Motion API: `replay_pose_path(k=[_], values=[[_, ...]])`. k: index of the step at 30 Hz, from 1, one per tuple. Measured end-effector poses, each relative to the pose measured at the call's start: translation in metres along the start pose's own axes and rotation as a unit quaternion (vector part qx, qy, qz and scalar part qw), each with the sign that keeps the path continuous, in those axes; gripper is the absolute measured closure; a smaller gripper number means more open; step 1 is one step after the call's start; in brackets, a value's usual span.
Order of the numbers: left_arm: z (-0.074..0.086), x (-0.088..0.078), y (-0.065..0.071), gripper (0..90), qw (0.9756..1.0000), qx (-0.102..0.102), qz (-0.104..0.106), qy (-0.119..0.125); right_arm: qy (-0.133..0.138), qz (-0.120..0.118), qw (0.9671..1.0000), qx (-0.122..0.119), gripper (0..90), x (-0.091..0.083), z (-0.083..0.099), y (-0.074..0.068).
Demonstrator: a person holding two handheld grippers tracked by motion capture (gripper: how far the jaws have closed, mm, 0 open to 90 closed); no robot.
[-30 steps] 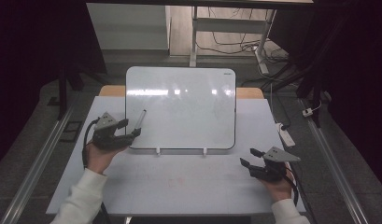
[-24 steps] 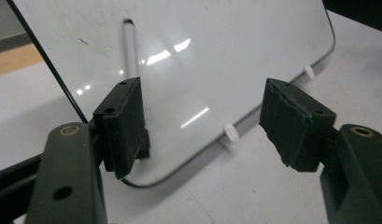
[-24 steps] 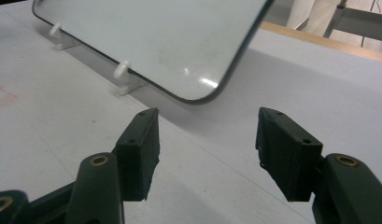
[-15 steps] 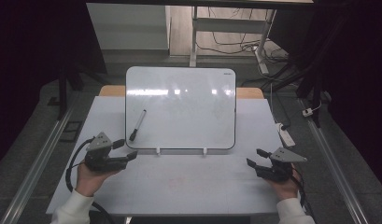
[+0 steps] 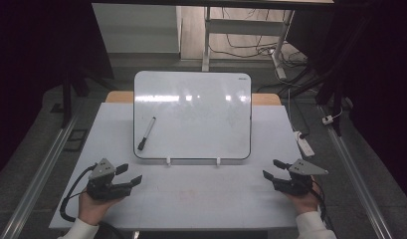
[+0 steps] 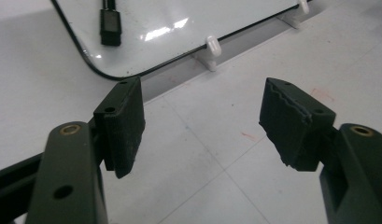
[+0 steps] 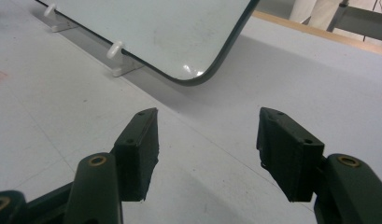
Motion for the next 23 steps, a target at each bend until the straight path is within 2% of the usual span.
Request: replay_pose_path(k=[5, 11, 23], values=[[0.0056, 0.0095, 0.0019, 31.3, 0.9998, 0.008, 0.006, -0.017, 0.006, -0.006, 0.9999, -0.009, 38.9, 0.0000, -0.0026, -0.0019], [0.0077, 0.0077, -0.0024, 31.3, 0.9999, -0.004, 0.001, -0.011, 0.006, -0.008, 0.9997, -0.022, 38.9, 0.0010, -0.0045, -0.0050], [0.0073, 0.0089, -0.0024, 31.2, 0.9999, -0.005, 0.002, -0.009, 0.001, -0.012, 0.9995, -0.030, 38.8, 0.0022, -0.0049, -0.0079]])
Point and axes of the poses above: each handheld gripper's, and its own axes: x roughly forward along the jaws, z roughly out of its underside, y roughly to its right, the point moved 7 cm from there along x, roughly forward along the jaws, and after that the axes turned 8 degrees about y, right-handed, at the moved point
